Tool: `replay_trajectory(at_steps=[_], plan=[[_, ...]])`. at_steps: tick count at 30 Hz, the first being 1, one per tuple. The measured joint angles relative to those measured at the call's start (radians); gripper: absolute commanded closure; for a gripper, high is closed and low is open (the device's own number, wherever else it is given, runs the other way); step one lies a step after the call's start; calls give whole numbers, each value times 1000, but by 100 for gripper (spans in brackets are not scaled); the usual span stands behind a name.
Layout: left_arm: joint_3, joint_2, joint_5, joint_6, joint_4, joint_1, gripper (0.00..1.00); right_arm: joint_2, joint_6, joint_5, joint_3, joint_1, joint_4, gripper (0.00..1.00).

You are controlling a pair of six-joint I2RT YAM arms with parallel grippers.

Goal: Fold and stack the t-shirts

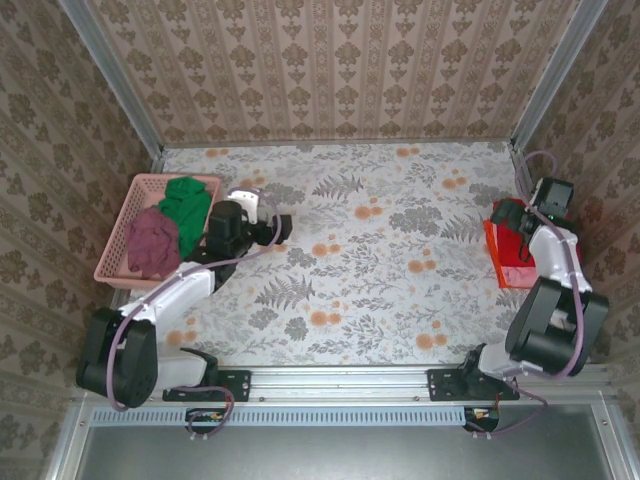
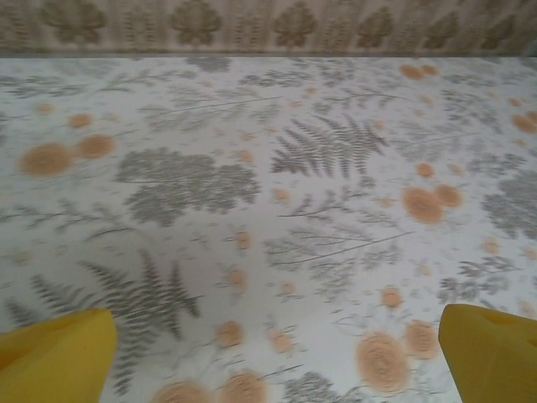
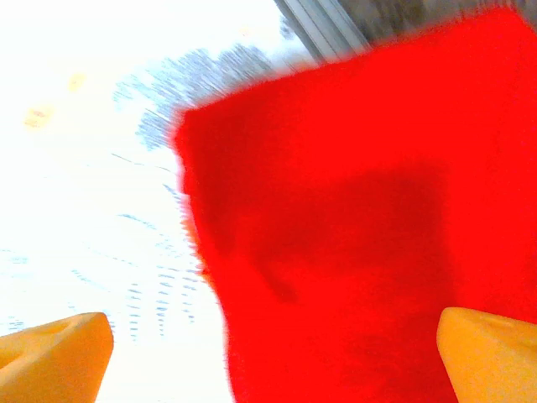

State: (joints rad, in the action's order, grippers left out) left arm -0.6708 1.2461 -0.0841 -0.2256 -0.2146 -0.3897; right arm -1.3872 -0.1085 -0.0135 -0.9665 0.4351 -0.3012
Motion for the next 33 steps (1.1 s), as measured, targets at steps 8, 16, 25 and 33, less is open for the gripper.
replay_trajectory(at_steps=[8,16,25,33], plan=[[49,-76,97,135,-19,88,0,203,21,-64,237,-260,302,0],[239,-75,170,280,-166,212,0,215,21,-35,502,-307,614,0],[291,99,88,306,-417,359,0,64,-5,-12,578,-371,923,0],[286,267,44,311,-604,376,0,-48,16,-14,583,-385,1082,0]])
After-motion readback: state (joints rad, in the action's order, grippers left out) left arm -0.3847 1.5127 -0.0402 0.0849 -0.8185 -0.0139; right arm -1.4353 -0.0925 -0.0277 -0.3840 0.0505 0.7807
